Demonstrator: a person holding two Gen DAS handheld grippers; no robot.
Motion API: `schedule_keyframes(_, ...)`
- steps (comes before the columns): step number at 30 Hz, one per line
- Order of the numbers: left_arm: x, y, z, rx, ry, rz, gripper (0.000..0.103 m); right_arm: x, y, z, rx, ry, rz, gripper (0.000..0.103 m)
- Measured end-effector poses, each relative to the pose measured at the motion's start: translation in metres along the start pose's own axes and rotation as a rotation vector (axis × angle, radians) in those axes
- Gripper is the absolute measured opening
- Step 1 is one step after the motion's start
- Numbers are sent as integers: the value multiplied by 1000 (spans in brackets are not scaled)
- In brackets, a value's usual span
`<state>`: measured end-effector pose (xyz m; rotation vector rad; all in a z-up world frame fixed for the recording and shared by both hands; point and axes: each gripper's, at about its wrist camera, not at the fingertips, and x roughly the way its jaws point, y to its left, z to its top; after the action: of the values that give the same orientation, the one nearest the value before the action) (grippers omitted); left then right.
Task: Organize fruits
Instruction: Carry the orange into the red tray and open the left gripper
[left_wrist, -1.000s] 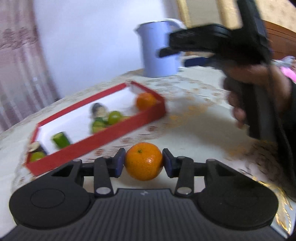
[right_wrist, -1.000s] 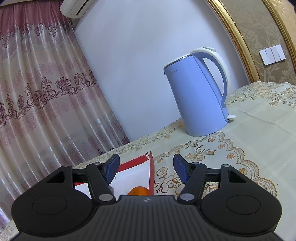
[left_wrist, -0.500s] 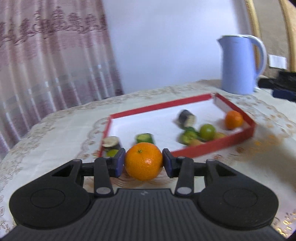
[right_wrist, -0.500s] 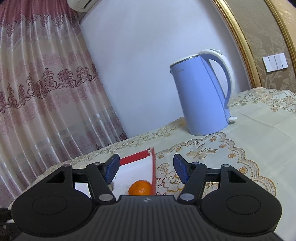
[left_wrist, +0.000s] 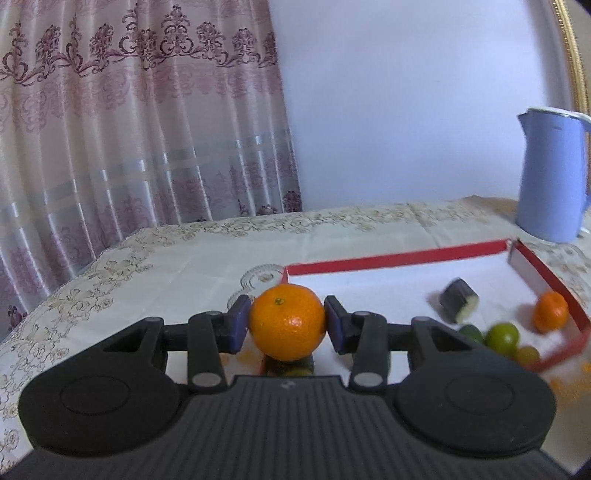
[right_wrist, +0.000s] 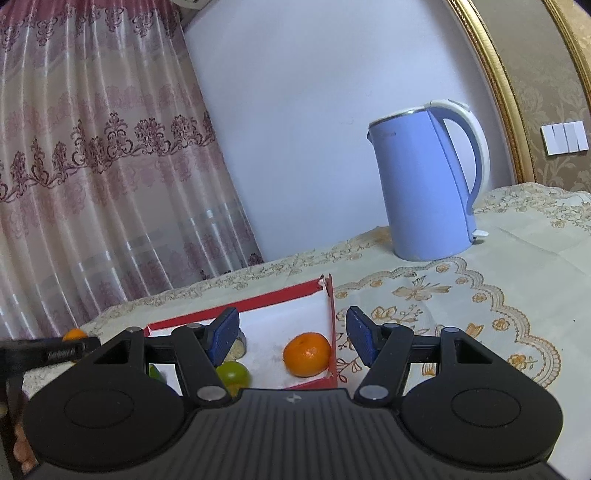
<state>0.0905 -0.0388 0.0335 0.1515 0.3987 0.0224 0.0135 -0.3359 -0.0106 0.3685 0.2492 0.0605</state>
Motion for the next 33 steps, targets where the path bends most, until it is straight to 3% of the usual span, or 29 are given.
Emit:
schedule_keyframes(15,65,-13,10,-31,75,4,40,5,-1,-3,2,20,27,63)
schedule_keyframes(27,90,-15,6,-40,152,-14,41,4,-3,-1,4,16,45,63)
schedule_keyframes(29,88,-15,7,-36,142,-1,54,4,-3,-1,3,15,42,63)
schedule_keyframes(30,86,-15,7,-40,128,5,72,4,-2,-1,1,14,40,63)
schedule_keyframes(31,83,-14,8,-48,109,9,80,4,-2,-1,0,14,40,63)
schedule_keyframes(33,80,-15,10,-43,89,8,79,4,-2,-2,0,16,38,63)
